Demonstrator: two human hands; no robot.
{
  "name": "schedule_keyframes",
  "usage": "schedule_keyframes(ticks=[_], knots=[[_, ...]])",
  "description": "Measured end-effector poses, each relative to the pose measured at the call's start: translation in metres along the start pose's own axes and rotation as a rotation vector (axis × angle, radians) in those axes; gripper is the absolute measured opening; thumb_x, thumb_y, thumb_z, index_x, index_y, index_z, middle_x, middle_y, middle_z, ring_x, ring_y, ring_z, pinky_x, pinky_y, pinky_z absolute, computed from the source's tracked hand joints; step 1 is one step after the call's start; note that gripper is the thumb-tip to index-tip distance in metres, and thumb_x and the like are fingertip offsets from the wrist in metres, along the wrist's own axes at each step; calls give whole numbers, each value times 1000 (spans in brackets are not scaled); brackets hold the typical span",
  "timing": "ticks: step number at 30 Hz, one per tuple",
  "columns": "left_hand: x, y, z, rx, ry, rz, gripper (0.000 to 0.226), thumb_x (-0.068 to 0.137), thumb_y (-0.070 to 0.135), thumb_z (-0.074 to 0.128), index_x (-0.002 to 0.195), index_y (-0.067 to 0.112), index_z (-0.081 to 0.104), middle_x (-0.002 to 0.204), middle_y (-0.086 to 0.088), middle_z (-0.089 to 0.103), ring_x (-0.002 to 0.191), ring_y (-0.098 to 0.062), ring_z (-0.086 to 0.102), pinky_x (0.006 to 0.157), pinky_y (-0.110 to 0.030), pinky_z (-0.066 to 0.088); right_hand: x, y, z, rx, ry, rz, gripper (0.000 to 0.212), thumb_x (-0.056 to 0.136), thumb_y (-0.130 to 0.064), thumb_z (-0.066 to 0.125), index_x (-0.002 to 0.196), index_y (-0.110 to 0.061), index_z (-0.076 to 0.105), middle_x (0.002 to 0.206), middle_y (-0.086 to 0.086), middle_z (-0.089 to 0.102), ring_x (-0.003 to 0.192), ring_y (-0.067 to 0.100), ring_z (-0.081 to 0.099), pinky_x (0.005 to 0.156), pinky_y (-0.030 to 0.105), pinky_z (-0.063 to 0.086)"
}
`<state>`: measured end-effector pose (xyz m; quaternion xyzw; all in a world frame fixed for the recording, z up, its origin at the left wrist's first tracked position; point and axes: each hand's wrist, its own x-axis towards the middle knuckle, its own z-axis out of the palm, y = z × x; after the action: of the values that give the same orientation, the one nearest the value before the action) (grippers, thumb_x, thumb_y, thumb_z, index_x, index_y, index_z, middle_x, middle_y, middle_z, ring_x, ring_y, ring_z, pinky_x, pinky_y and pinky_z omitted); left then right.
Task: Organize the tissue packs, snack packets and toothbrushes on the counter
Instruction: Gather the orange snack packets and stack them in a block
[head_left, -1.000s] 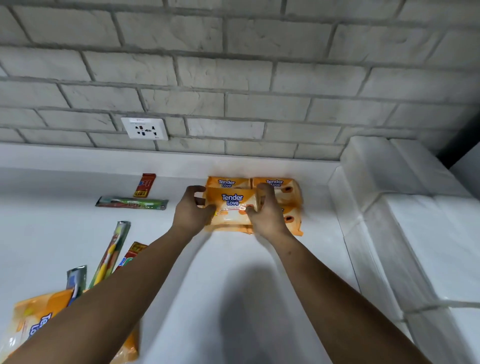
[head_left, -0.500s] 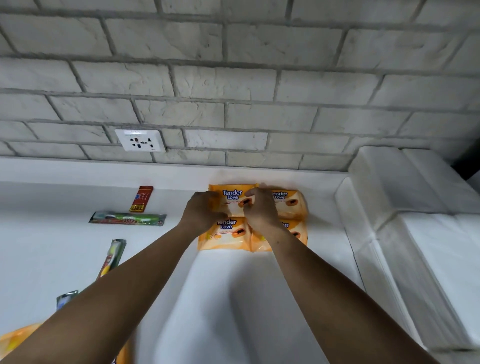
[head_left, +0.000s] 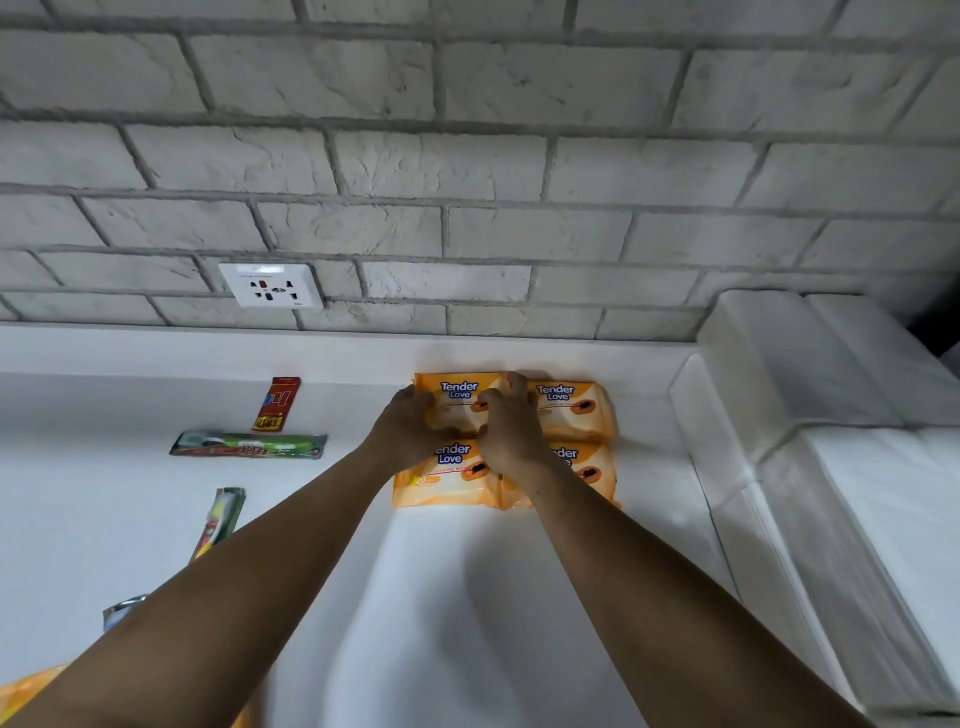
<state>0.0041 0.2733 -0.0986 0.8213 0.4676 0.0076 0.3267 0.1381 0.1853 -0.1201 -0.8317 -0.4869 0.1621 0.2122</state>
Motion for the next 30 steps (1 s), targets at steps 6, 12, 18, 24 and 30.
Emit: schedule_keyframes(ticks=[6, 12, 18, 24, 30], knots=[[-1, 0, 7, 115, -30, -4, 89, 94, 59, 65, 163, 21, 25, 167, -9, 29, 150, -34, 35, 119, -48, 34, -6, 5, 8, -252, -7, -59, 59, 94, -31, 67, 148, -21, 44, 154, 5, 39, 147, 37, 26, 120, 55, 30], [-1, 1, 9, 95, -54, -31, 93, 93, 62, 64, 165, 24, 17, 168, -11, 25, 150, -37, 35, 117, -52, 37, -5, 6, 10, -288, -44, -70, 65, 95, -34, 65, 152, -19, 38, 157, 8, 36, 148, 38, 27, 120, 58, 29], [-1, -13, 7, -24, 15, -48, 92, 74, 77, 60, 153, 36, 38, 148, -5, 53, 143, -33, 42, 113, -55, 43, -12, 2, 7, -240, -29, -37, 76, 98, -32, 63, 161, -21, 22, 168, 7, 16, 154, 40, 14, 122, 57, 23], [-37, -20, -4, -50, 119, -26, 88, 74, 74, 58, 145, 24, 51, 145, -10, 55, 140, -35, 43, 112, -51, 42, -33, -12, 3, -215, 3, -83, 73, 96, -21, 60, 160, -18, 24, 168, 8, 17, 153, 39, 15, 120, 56, 27], [-100, -44, -12, -44, 229, -33, 99, 81, 57, 69, 160, 11, 33, 162, -22, 35, 152, -34, 30, 122, -46, 29, -73, -45, 16, -195, 47, -154, 65, 94, -18, 55, 156, -17, 35, 166, 9, 25, 150, 37, 24, 117, 51, 32]])
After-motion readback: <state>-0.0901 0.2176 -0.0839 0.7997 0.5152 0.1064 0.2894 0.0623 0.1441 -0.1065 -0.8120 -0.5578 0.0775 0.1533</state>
